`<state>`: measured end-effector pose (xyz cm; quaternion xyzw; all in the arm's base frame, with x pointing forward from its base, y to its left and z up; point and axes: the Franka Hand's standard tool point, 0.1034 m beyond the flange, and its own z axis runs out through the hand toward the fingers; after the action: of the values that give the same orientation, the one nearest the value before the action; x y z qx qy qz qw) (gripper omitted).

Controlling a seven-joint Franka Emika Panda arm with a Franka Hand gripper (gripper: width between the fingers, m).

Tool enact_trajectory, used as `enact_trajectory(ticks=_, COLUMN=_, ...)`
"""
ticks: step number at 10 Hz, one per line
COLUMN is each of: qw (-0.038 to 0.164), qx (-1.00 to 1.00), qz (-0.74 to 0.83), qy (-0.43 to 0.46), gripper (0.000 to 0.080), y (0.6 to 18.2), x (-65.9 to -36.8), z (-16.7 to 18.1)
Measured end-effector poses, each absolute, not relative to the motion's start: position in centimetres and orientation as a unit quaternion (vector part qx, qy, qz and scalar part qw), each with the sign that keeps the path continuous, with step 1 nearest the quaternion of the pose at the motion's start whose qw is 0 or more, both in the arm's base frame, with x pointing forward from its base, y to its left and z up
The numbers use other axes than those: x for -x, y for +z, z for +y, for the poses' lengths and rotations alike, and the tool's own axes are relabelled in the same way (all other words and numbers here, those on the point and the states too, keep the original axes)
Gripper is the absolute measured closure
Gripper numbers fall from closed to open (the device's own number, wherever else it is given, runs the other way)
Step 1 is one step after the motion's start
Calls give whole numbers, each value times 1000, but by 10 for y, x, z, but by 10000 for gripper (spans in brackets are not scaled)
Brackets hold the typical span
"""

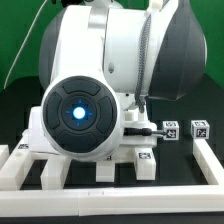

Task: Assemble chair

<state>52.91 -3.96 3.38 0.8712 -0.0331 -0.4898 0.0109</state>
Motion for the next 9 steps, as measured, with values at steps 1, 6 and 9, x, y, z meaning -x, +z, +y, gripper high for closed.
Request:
enact_trajectory(ticks=1, qw=11, qx=-871, qz=-33, qy=-489, gripper=176, y=34, x=-529, z=-40)
enact_trajectory(ticks=6, qw=11, qx=-874, qz=-33, qy=-484, gripper=150, y=32, x=-531, z=-40)
enact_trajectory(ticks=9, qw=10, qx=-879, qz=-35, qy=-475, gripper=150, y=36, x=-538, z=-44)
